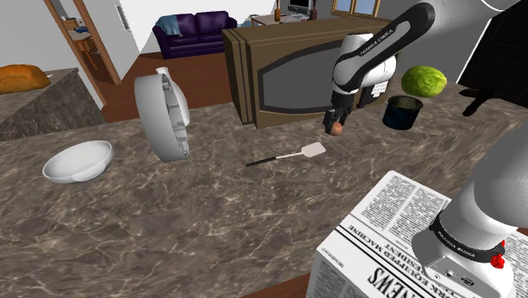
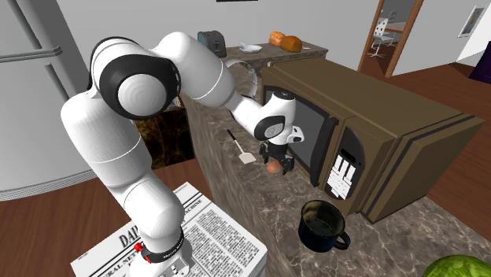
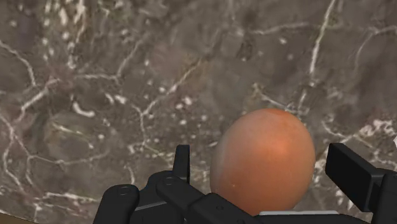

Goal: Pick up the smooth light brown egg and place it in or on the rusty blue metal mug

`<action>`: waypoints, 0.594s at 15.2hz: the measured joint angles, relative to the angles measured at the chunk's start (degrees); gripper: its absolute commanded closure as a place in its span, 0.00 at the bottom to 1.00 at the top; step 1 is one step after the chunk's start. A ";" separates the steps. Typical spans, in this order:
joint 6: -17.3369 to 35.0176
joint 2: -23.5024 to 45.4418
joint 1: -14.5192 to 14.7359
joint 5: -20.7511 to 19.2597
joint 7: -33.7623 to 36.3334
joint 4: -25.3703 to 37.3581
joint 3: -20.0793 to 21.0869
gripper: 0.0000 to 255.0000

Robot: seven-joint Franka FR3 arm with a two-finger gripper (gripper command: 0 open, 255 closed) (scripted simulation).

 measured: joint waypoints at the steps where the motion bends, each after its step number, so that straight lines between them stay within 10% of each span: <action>1: -0.01 0.01 0.00 0.00 0.00 -0.01 0.00 0.00; 2: -0.02 0.02 0.00 0.00 0.00 -0.01 0.00 0.00; 3: -0.03 0.02 0.00 0.00 0.00 -0.02 0.00 1.00; 9: -0.03 0.03 0.01 0.00 0.01 -0.03 0.01 1.00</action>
